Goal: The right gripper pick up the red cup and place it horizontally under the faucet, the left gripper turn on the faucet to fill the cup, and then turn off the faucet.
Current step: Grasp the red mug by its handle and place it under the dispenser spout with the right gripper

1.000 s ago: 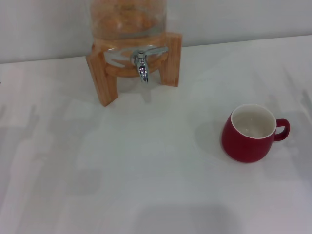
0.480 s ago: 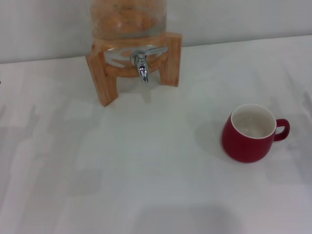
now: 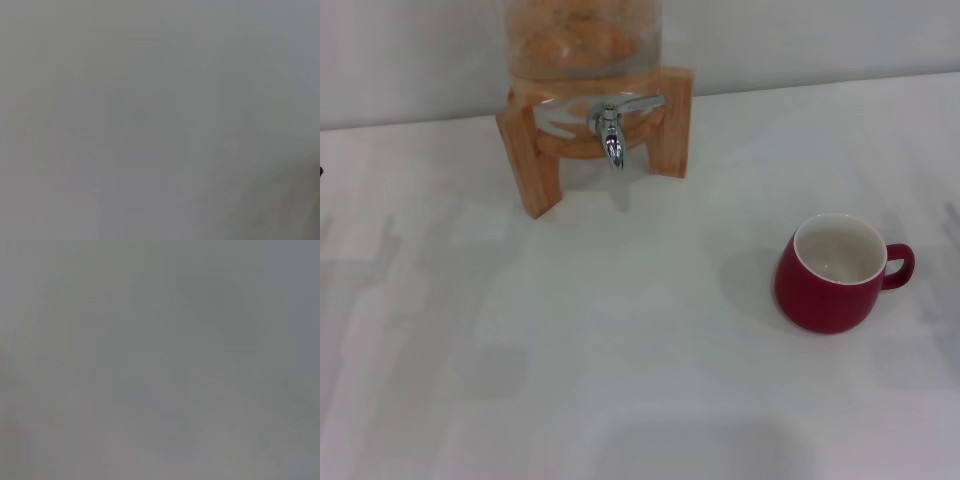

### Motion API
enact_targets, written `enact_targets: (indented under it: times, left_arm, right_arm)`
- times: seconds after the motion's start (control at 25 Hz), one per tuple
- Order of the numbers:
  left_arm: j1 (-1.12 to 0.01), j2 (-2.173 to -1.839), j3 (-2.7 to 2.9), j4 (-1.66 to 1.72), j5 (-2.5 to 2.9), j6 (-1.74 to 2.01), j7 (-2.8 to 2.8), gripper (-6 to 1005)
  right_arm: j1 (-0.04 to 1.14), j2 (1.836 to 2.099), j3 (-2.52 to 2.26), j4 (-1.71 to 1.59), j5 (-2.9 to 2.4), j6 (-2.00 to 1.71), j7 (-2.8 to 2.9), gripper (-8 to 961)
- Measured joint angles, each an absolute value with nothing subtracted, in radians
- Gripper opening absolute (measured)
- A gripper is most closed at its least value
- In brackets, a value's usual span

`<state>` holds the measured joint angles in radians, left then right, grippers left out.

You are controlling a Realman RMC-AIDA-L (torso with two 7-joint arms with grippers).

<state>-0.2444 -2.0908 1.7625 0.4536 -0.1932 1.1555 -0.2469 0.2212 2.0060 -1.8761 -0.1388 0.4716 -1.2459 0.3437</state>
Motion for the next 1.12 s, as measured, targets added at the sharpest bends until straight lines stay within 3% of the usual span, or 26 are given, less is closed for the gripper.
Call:
enact_targets:
  times: [0.56, 1.12]
  left_arm:
    - [-0.240, -2.094, 1.763, 0.453, -0.193, 1.152, -0.247, 812]
    - [-0.241, -2.094, 1.769, 0.452, -0.193, 1.150, -0.247, 812]
  right_arm:
    - [0.180, 1.993, -1.879, -0.115, 0.392, -1.279, 0.410, 830]
    - [0.160, 2.000, -1.891, -0.104, 0.295, -1.315, 0.412, 830]
